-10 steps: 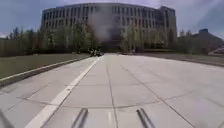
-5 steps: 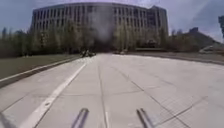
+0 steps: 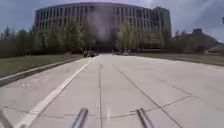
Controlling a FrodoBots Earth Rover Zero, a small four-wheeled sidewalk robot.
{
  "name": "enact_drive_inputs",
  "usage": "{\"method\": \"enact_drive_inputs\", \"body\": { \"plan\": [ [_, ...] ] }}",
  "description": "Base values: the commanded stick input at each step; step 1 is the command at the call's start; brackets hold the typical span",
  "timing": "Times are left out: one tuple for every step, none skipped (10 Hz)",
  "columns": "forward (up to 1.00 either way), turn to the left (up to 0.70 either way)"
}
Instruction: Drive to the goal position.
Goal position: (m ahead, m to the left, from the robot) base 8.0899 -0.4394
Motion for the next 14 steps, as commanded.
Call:
{"method": "enact_drive_inputs", "body": {
  "plan": [
    [1.0,0.0],
    [1.0,0.0],
    [1.0,0.0],
    [1.0,0.0],
    [1.0,0.0],
    [1.0,0.0],
    [1.0,-0.02],
    [1.0,-0.14],
    [1.0,-0.37],
    [1.0,-0.38],
    [1.0,-0.37],
    [1.0,-0.26],
    [1.0,-0.13],
    [1.0,0.0]
  ]
}}
